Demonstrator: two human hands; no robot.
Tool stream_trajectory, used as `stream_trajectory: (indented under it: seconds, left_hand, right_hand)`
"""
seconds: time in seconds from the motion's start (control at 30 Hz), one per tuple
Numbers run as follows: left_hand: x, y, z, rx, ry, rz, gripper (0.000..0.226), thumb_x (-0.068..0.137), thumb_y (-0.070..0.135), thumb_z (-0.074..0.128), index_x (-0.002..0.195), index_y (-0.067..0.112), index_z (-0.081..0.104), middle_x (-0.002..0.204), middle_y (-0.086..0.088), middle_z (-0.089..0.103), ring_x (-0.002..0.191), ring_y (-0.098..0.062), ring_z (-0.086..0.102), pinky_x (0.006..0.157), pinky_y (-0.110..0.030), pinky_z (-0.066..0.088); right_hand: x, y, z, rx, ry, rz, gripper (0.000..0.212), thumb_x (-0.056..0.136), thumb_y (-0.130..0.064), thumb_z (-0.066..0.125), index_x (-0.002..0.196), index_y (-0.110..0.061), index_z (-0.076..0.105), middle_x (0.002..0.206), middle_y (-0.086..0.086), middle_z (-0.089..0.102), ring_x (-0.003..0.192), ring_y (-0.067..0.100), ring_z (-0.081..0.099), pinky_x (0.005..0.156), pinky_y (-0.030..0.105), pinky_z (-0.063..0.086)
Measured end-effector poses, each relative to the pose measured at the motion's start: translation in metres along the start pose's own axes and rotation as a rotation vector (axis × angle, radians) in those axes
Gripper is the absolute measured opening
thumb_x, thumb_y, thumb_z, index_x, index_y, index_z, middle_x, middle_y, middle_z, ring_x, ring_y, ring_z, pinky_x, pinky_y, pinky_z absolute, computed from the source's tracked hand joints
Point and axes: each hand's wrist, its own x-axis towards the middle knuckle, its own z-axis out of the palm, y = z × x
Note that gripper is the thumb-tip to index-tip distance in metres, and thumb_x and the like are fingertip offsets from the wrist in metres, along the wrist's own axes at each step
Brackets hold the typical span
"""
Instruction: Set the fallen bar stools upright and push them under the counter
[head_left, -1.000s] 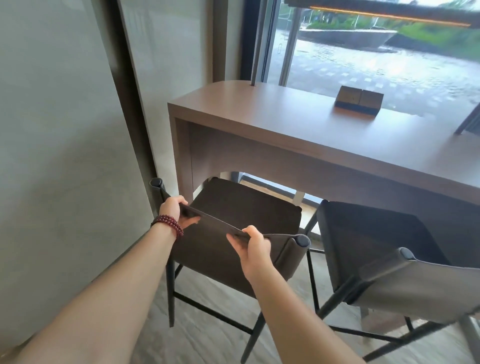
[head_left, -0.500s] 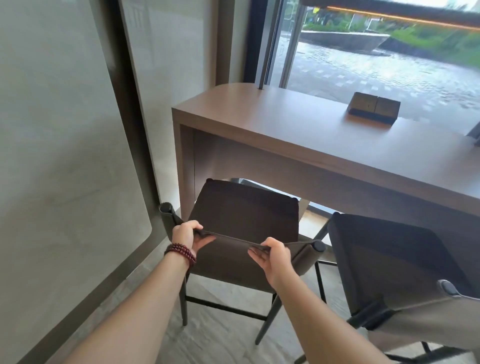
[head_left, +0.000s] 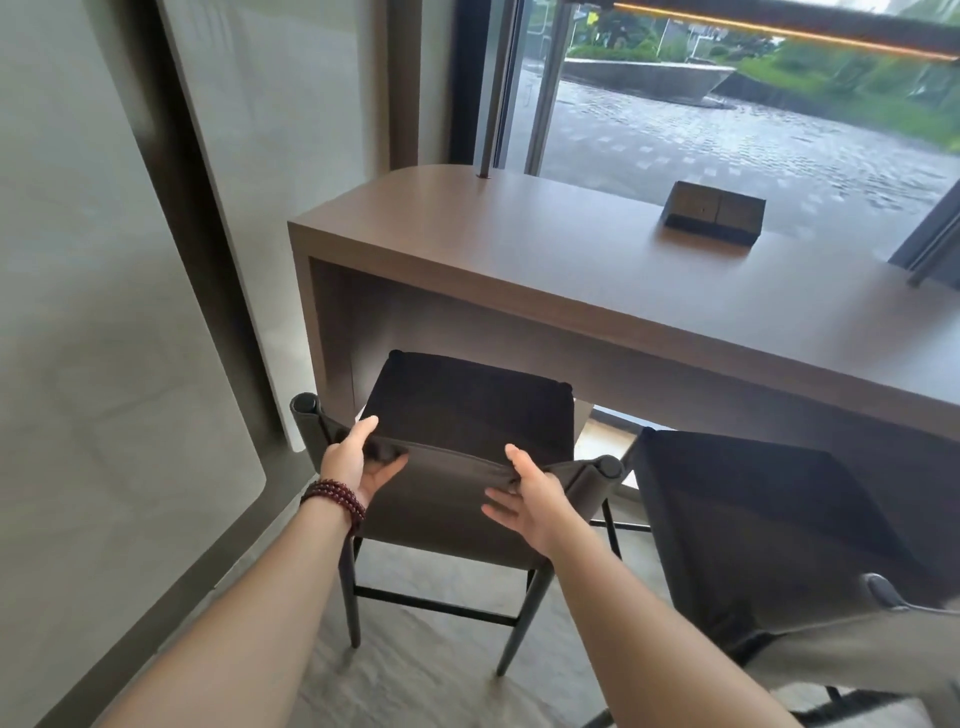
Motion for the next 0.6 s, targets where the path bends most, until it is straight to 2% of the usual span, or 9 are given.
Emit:
stream_trajectory:
  seconds: [0.1,0.2,0.23,0.3,0.4,0.5,0.53,0.6]
  left_hand:
    - [-0.010,0.004,0.000,0.043,-0.014,-0.030,0.038,0.085,0.029,0.066,0.117,0.013,0.053,0.119,-0.016,0.058,0.098,-0.033,0.063,0.069,-0.045,0.055]
    - [-0.023,0.009,0.003,0.154,0.021,-0.040,0.051,0.086,0.035,0.063,0.129,0.014,0.044,0.124,-0.015,0.052,0.107,-0.035,0.059,0.085,-0.048,0.052]
    - [-0.029,0.010,0.006,0.161,0.035,-0.042,0.049,0.089,0.032,0.060,0.131,0.013,0.043,0.128,-0.016,0.050,0.111,-0.036,0.056,0.088,-0.048,0.050]
    - [-0.044,0.012,0.017,0.143,0.015,-0.061,0.040,0.094,0.021,0.051,0.131,0.008,0.044,0.132,-0.018,0.050,0.112,-0.035,0.055,0.087,-0.045,0.049]
    - [-0.076,0.005,0.034,0.235,-0.048,-0.080,0.033,0.095,0.011,0.043,0.125,-0.002,0.046,0.121,-0.019,0.054,0.102,-0.033,0.058,0.080,-0.040,0.050]
    - [-0.111,-0.008,0.040,0.282,-0.056,-0.039,0.015,0.094,0.006,0.043,0.098,-0.004,0.054,0.113,-0.021,0.058,0.089,-0.030,0.062,0.075,-0.038,0.054]
    - [-0.123,-0.014,0.040,0.279,-0.057,-0.029,0.013,0.094,0.006,0.043,0.094,-0.001,0.054,0.110,-0.021,0.060,0.086,-0.029,0.063,0.074,-0.037,0.054]
    - [-0.148,-0.028,0.036,0.261,-0.080,-0.028,0.015,0.095,0.006,0.043,0.103,0.000,0.054,0.108,-0.021,0.063,0.086,-0.030,0.065,0.071,-0.037,0.054]
  right_hand:
    - [-0.002,-0.001,-0.005,-0.086,0.014,-0.004,0.078,0.085,-0.052,0.063,0.143,-0.011,0.030,0.144,0.012,0.041,0.113,0.031,0.059,0.084,0.046,0.057]
    - [-0.011,0.002,-0.011,-0.178,0.029,-0.049,0.083,0.084,-0.057,0.060,0.145,-0.010,0.028,0.142,0.011,0.044,0.111,0.028,0.060,0.084,0.045,0.057]
    - [-0.015,0.006,-0.014,-0.234,0.034,-0.090,0.081,0.085,-0.056,0.059,0.144,-0.008,0.030,0.141,0.010,0.046,0.110,0.026,0.061,0.084,0.043,0.058]
    - [-0.024,0.015,-0.022,-0.378,0.057,-0.235,0.067,0.090,-0.048,0.057,0.139,-0.006,0.038,0.132,0.010,0.054,0.102,0.020,0.064,0.076,0.035,0.059]
    - [-0.045,0.028,-0.033,-0.582,0.077,-0.418,0.045,0.095,-0.035,0.052,0.133,-0.012,0.045,0.108,0.001,0.065,0.086,0.011,0.067,0.070,0.030,0.057]
    - [-0.064,0.037,-0.043,-0.670,0.043,-0.476,0.038,0.096,-0.028,0.052,0.132,-0.016,0.047,0.098,-0.003,0.066,0.084,0.009,0.068,0.075,0.032,0.058]
    - [-0.071,0.039,-0.046,-0.685,0.029,-0.495,0.036,0.097,-0.026,0.051,0.131,-0.017,0.047,0.097,-0.003,0.067,0.083,0.009,0.068,0.075,0.032,0.058]
    - [-0.089,0.044,-0.053,-0.690,0.006,-0.537,0.032,0.097,-0.021,0.051,0.129,-0.018,0.049,0.096,-0.004,0.069,0.081,0.007,0.069,0.073,0.028,0.058]
